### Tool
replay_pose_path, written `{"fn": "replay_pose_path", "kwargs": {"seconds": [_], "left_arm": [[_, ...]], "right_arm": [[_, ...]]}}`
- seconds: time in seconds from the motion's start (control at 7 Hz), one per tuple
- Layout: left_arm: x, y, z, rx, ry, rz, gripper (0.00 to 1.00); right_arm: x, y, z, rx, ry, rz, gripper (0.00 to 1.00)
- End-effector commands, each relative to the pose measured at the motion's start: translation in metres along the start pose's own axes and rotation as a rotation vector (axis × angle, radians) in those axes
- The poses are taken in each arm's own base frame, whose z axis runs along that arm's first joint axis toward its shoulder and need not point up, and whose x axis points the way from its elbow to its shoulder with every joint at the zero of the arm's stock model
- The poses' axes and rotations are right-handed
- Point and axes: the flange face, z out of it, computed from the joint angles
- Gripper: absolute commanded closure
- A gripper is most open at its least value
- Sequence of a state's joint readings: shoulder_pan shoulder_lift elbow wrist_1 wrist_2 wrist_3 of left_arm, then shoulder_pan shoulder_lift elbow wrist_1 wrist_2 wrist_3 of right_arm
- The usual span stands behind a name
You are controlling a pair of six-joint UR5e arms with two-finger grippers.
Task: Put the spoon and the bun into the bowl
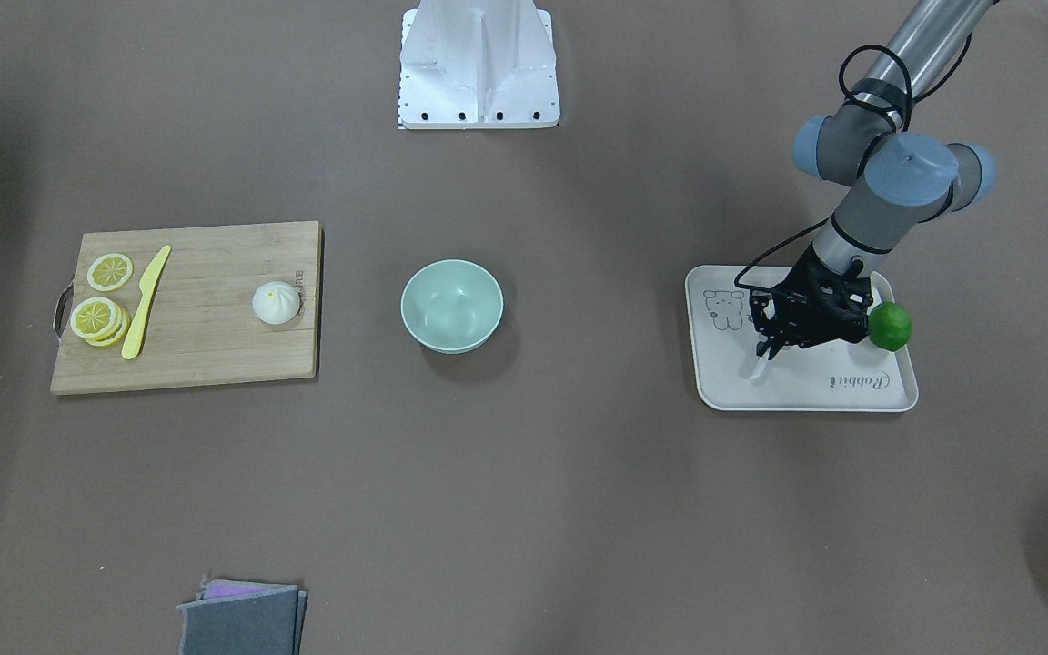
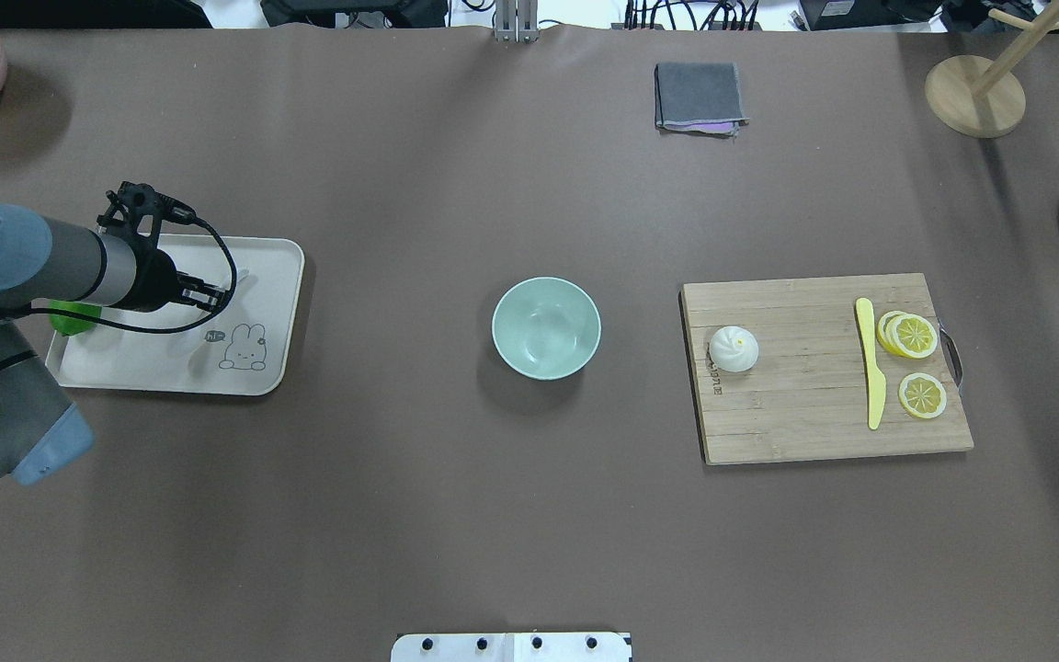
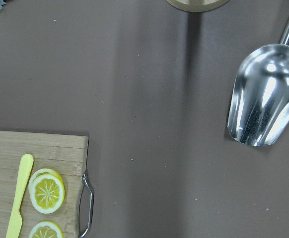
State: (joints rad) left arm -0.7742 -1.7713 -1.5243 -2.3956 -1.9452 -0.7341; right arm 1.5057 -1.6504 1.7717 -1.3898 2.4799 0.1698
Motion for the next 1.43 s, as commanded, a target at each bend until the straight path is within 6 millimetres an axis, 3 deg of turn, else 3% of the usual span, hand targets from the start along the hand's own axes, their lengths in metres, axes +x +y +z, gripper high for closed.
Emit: {"fn": "replay_pose_path", "kwargs": {"seconds": [0.0,0.14,0.29,0.43,0.57,0.71,0.86,1.0,1.14,1.29], "left_arm": [[0.013,0.004,-0.047,-0.049,0.051,-0.019,1.0],[0.021,-0.021,-0.085,-0.063,0.04,-0.059,1.0],[0.037,-0.044,-0.12,-0.056,0.032,-0.081,1.0],[0.056,-0.076,-0.137,-0.034,0.027,-0.121,1.0],[0.089,-0.114,-0.139,-0.015,0.044,-0.248,1.0],[0.116,-0.141,-0.143,-0.004,0.062,-0.332,1.0],[0.151,-0.155,-0.143,-0.003,0.098,-0.454,1.0],[0.193,-0.171,-0.141,-0.012,0.142,-0.548,1.0],[0.224,-0.176,-0.125,-0.006,0.152,-0.599,1.0],[0.264,-0.166,-0.101,0.079,0.14,-0.585,1.0]], "right_arm": [[-0.001,0.0,-0.001,0.001,-0.001,0.022,0.0],[-0.013,-0.002,-0.001,0.0,-0.011,0.018,0.0],[-0.044,-0.006,0.006,-0.012,-0.018,0.062,0.0],[-0.098,-0.016,0.018,-0.017,-0.031,0.087,0.0],[-0.15,-0.012,0.05,0.009,-0.016,0.069,0.0],[-0.215,-0.009,0.092,0.039,-0.028,0.12,0.0],[-0.275,-0.009,0.121,0.04,-0.043,0.186,0.0],[-0.317,0.004,0.151,0.046,-0.026,0.167,0.0],[-0.347,0.017,0.173,0.032,-0.024,0.143,0.0],[-0.373,0.03,0.194,0.016,-0.022,0.151,0.0]]}}
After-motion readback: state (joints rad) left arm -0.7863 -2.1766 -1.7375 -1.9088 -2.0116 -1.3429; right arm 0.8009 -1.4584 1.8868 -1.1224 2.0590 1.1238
